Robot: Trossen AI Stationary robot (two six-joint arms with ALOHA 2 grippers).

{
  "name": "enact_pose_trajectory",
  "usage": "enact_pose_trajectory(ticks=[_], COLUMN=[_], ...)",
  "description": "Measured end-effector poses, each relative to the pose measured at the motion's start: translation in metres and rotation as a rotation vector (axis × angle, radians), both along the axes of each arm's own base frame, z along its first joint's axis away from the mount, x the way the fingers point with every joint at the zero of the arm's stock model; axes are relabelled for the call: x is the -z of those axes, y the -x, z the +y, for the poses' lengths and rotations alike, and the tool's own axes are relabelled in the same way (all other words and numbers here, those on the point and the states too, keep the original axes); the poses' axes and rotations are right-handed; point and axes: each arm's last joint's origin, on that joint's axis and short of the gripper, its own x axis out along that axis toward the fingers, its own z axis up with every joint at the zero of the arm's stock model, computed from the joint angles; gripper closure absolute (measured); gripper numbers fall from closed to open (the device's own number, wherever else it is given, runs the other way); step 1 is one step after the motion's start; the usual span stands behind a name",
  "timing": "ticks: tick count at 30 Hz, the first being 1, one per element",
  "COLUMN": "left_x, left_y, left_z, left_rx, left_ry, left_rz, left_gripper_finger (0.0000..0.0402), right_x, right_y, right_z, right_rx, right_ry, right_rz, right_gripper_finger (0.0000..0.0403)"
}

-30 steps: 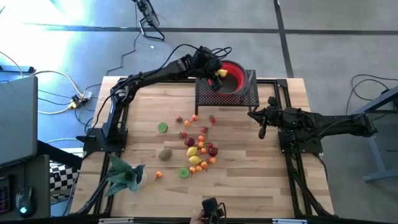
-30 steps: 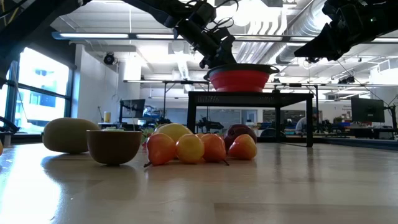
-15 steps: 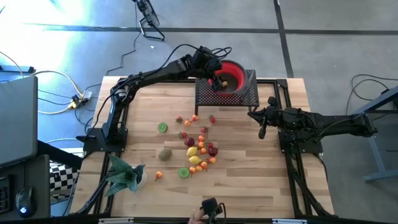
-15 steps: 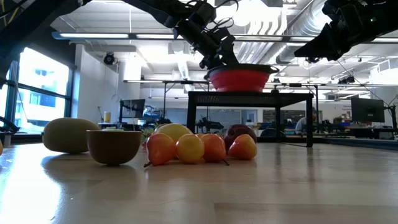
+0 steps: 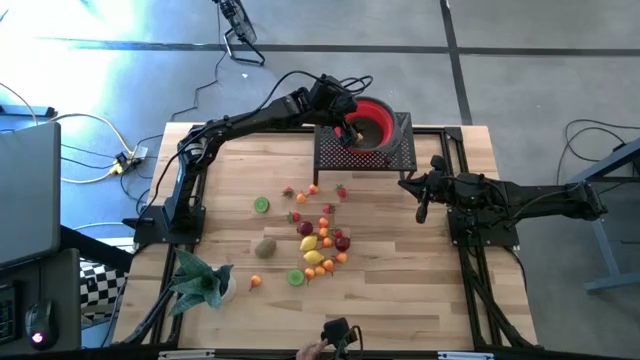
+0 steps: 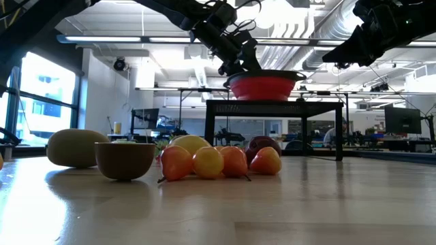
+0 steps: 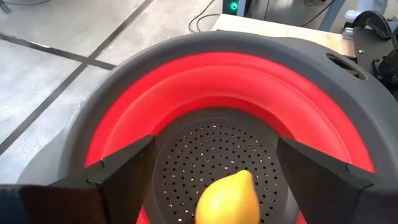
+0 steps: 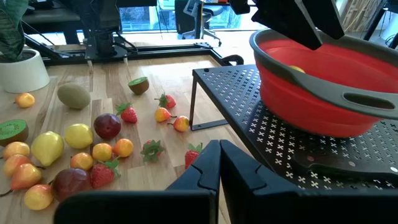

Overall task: Pick & Place Fruit
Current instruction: Put the half kiwi into the strainer on the shelf

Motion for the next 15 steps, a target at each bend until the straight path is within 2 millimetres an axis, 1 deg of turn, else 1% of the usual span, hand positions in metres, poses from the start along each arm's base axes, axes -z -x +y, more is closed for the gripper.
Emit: enact_pose_trajectory(ticks=[5, 8, 15], left_x=[0.0, 0.0003, 0.0004], left_y=[0.0, -0.0012, -0.0024], left_z=[0.0, -0.0029, -0.0062], left_rx=[-0.003, -0.009, 0.073], left_ry=[0.006, 0.051, 0.091], left_rz=[-0.001, -0.016, -0.031], left_gripper_finger=[0.0073, 0.0073, 0.0073], right_x=[0.0, 0.0, 0.0], right_y=[0.0, 0.0, 0.0], right_z=[0.0, 0.0, 0.0], right_rx=[0.0, 0.0, 0.0], right_ry=[0.0, 0.0, 0.0], right_rz=[0.0, 0.0, 0.0], right_gripper_finger=[0.04, 0.04, 0.04])
